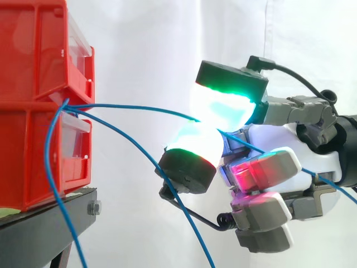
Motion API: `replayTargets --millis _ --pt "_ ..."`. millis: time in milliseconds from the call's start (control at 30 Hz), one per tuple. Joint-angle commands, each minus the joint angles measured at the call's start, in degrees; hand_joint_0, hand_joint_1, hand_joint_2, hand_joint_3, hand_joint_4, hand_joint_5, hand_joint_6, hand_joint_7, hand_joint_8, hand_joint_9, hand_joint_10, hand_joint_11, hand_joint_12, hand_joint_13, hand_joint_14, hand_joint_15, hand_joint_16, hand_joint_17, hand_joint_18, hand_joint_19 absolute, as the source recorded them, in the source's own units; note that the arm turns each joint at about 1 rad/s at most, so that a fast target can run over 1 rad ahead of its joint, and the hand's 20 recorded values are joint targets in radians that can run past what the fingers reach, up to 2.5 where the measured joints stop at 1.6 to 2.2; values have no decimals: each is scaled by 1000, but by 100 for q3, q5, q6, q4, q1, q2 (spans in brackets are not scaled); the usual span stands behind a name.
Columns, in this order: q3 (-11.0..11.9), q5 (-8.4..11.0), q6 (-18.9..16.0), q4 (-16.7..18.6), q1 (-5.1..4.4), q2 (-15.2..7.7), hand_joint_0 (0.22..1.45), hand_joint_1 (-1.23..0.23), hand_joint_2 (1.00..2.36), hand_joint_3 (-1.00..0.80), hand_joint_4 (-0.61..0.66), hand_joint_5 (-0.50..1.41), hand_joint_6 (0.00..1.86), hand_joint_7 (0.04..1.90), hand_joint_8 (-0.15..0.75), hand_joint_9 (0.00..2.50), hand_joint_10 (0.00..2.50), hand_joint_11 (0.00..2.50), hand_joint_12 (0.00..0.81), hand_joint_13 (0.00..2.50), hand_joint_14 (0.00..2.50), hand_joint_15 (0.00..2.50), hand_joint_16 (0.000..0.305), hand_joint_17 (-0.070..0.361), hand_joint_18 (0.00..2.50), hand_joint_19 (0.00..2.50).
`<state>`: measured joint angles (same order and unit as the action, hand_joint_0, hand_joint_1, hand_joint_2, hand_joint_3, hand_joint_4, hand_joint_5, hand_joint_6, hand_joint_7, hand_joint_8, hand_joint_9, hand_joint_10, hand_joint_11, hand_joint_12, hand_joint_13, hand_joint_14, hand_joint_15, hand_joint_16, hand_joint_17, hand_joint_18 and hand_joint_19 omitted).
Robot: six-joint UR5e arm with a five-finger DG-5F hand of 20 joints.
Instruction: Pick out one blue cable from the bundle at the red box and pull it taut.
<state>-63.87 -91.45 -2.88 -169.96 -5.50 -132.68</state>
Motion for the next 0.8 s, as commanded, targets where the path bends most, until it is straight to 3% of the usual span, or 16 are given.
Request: replayTargets --millis 0,433,567,767 --pt "-47 -22 -240 7 14 -3 642 -832 1021 54 -103 -87 917 1091 324 1445 26 787 353 1241 23 735 49 111 1044 841" --pt "-574 -31 -503 552 58 -3 640 -832 1020 56 -99 -87 915 1097 330 1454 26 790 357 1255 23 740 50 113 1041 848" --pt "-618 -40 -486 639 67 -3 640 -831 1021 55 -96 -87 915 1093 328 1456 26 789 355 1259 23 735 50 113 1043 851" --pt "-618 -418 -398 534 146 6 639 -831 1020 56 -98 -86 915 1088 327 1458 26 785 355 1265 23 733 50 113 1048 851"
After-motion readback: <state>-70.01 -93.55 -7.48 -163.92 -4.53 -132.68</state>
